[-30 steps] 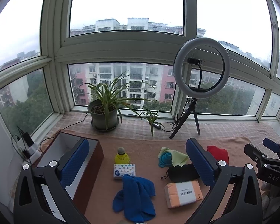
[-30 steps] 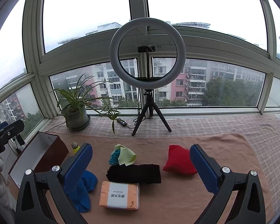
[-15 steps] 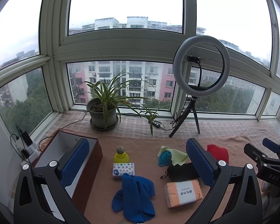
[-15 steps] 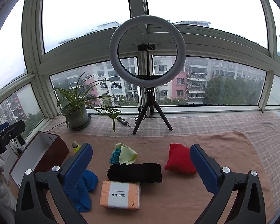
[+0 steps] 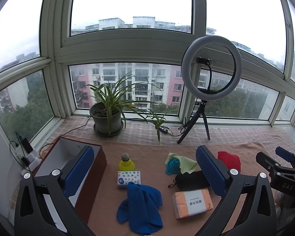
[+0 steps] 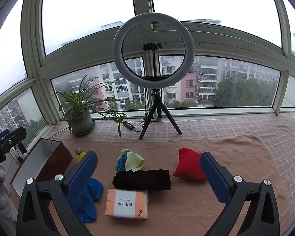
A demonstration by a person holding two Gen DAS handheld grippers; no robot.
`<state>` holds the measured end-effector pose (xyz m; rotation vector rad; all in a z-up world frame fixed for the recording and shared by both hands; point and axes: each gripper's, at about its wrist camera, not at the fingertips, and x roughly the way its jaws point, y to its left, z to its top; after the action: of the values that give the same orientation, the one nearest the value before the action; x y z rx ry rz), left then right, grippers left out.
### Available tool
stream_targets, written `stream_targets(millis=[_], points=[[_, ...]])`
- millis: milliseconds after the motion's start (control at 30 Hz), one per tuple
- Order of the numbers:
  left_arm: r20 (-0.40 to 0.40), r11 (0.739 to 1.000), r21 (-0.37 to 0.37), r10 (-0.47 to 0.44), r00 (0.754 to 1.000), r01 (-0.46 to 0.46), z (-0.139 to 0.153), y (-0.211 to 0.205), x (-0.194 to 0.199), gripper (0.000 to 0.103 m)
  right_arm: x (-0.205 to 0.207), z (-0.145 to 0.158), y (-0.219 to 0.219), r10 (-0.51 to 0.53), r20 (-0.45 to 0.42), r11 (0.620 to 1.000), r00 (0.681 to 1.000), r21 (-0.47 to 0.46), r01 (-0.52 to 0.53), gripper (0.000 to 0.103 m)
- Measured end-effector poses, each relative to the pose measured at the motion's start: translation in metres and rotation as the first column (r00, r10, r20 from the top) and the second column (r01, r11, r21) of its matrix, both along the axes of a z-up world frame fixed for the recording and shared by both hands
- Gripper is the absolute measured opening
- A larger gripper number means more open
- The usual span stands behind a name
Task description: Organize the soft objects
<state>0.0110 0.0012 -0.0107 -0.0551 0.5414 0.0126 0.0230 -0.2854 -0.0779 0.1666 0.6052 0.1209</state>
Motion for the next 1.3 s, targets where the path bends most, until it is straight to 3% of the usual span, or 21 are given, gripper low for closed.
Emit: stream_targets(millis=[767,967,1300], points=[[-0.053,0.999,-0.035,-0.025,0.998,0.023,-0.016,0.005,0.009,0.103,0.003,-0.009,-0.003,0.013,-0.017,1.0,1.0,0.024,-0.013,0.103],[-0.118,0.995,-0.097,-0.026,0.993,0.015,-0.035,0.022,0.015,0.103,0.004,-0.017,-0.006,0.062,-0.024,0.996,0.998,0.061,-0.06,0.103],[-0.28,0.975,-0.22,-0.074,0.957,0.011,-0.08,0.037,0.028,0.103,0.019,-0.045,-0.006,0.121,-0.147,0.989,0.982,0.1,-0.107,0.103]])
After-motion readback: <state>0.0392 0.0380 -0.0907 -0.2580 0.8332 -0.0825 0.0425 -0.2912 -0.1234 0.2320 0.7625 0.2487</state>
